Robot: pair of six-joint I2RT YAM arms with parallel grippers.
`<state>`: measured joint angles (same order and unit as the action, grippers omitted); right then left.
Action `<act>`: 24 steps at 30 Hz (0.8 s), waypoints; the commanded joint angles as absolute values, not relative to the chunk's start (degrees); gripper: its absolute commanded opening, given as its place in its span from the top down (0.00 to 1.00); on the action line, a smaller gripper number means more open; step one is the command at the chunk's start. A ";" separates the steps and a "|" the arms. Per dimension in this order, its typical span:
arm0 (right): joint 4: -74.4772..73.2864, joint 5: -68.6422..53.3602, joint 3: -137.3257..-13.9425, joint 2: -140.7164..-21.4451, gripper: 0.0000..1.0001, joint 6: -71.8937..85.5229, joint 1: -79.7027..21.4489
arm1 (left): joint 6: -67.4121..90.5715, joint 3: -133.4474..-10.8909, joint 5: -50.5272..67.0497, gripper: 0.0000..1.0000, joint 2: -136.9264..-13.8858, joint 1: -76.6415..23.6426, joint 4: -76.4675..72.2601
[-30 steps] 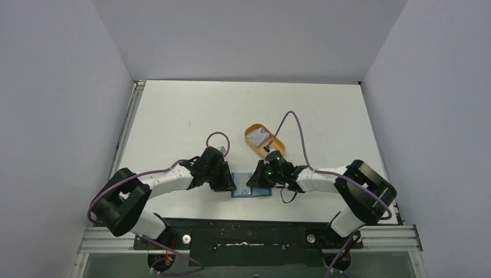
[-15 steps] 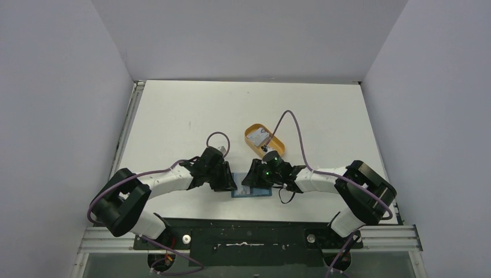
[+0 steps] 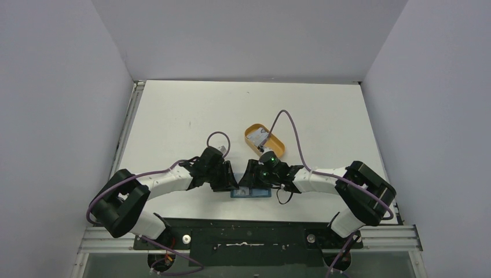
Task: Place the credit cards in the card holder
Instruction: Insert the credit card into the card holder.
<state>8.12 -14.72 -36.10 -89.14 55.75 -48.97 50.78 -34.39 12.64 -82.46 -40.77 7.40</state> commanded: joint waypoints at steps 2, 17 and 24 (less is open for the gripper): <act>9.27 -16.27 -38.84 -89.32 0.51 54.85 -51.20 | 49.99 -33.42 11.68 0.59 -81.67 -40.96 7.63; -1.29 -11.20 -42.17 -86.20 0.48 53.74 -52.60 | 49.31 -33.12 9.56 0.57 -78.07 -40.55 10.16; -10.82 -7.24 -45.10 -80.15 0.35 52.25 -52.51 | 47.83 -33.96 7.91 0.54 -74.38 -39.16 13.63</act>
